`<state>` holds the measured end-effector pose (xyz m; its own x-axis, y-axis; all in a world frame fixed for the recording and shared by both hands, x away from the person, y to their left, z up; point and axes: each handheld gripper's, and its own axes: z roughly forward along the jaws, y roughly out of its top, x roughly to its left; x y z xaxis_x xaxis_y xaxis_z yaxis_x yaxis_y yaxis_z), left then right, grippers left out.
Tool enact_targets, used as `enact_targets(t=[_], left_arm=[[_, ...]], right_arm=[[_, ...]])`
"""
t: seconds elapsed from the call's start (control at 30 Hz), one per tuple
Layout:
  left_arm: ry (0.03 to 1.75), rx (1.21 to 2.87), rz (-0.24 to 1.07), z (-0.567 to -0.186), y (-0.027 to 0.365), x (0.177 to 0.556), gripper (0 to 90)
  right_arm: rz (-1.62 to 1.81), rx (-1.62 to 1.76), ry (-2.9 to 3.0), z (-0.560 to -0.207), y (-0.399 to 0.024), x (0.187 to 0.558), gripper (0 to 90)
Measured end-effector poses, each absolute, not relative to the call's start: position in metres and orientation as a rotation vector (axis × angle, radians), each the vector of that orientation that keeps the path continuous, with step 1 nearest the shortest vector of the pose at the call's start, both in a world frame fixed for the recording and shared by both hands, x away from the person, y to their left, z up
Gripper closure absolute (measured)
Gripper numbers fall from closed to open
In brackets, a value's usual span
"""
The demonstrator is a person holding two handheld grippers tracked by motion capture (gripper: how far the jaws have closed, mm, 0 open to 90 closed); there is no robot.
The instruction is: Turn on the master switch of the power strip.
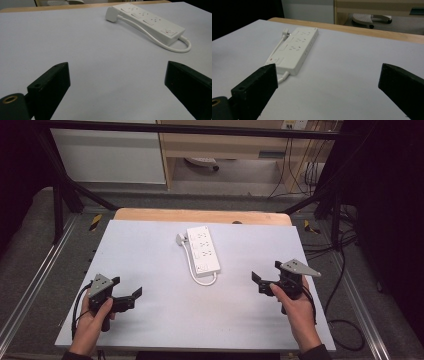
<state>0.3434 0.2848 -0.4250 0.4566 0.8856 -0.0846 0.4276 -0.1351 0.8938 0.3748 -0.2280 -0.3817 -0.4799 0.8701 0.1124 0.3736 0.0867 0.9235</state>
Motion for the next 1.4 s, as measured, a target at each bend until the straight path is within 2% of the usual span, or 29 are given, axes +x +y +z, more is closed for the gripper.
enact_targets(t=[0.83,1.4], left_arm=[[1.17,1.752,0.559,-0.427,0.284,0.347,7.1],[1.163,1.763,0.561,-0.429,0.281,0.349,7.1]], right_arm=[[1.44,1.188,1.878,-0.36,-0.182,0.42,4.8],[1.453,1.208,1.858,-0.368,-0.161,0.442,7.4]])
